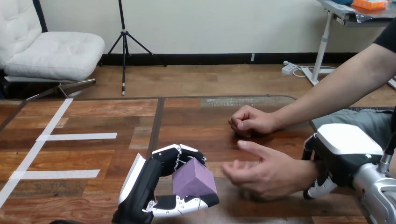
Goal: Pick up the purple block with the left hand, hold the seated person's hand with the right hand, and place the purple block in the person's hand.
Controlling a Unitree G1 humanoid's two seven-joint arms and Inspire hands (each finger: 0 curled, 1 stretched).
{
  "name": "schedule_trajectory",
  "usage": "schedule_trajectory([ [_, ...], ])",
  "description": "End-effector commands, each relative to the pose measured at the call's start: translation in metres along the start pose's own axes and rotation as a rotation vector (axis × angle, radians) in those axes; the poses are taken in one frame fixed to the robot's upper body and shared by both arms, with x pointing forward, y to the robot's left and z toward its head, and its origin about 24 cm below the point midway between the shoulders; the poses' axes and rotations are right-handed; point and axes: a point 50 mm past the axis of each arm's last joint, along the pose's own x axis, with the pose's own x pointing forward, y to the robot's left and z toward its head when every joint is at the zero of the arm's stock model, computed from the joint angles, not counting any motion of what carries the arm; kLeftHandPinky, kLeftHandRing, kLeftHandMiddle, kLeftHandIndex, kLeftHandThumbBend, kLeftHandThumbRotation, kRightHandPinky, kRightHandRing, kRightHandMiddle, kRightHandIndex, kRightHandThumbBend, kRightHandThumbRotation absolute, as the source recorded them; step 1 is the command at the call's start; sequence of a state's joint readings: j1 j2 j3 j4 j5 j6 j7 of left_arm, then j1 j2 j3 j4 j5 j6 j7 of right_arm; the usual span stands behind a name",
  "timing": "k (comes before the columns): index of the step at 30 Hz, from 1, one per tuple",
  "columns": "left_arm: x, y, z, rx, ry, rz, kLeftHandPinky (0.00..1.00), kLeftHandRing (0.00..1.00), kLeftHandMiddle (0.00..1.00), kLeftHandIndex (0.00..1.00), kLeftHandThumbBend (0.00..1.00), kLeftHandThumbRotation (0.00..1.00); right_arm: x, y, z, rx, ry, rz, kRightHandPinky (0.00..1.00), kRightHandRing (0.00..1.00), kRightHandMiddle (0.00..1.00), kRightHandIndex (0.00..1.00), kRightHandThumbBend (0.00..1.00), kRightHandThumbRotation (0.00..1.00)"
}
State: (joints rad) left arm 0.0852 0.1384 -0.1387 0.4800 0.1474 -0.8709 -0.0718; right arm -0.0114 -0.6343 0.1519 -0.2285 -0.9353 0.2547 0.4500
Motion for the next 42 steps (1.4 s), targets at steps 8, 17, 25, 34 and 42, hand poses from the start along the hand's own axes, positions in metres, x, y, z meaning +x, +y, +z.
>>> schedule_trajectory([
  [8,0.020,0.005,0.010,0.007,-0.073,0.019,0.40,0.46,0.52,0.54,0.79,0.10,-0.005,-0.031,0.007,-0.007,-0.046,-0.121,0.38,0.46,0.53,0.52,0.76,0.00],
  [17,0.021,0.005,0.011,0.011,-0.074,0.017,0.40,0.46,0.52,0.54,0.79,0.10,-0.006,-0.035,0.011,-0.017,-0.064,-0.137,0.38,0.46,0.53,0.52,0.78,0.00],
  [25,0.021,0.005,0.011,0.012,-0.073,0.019,0.40,0.46,0.52,0.54,0.79,0.10,-0.006,-0.036,0.014,-0.022,-0.076,-0.143,0.38,0.46,0.52,0.52,0.78,0.00],
  [34,0.021,0.006,0.011,0.008,-0.073,0.020,0.40,0.46,0.52,0.54,0.79,0.10,-0.006,-0.038,0.017,-0.021,-0.089,-0.147,0.34,0.43,0.50,0.51,0.79,0.00],
  [42,0.022,0.006,0.011,0.006,-0.075,0.021,0.40,0.46,0.52,0.54,0.79,0.10,-0.007,-0.039,0.020,-0.030,-0.101,-0.153,0.34,0.42,0.50,0.51,0.78,0.00],
])
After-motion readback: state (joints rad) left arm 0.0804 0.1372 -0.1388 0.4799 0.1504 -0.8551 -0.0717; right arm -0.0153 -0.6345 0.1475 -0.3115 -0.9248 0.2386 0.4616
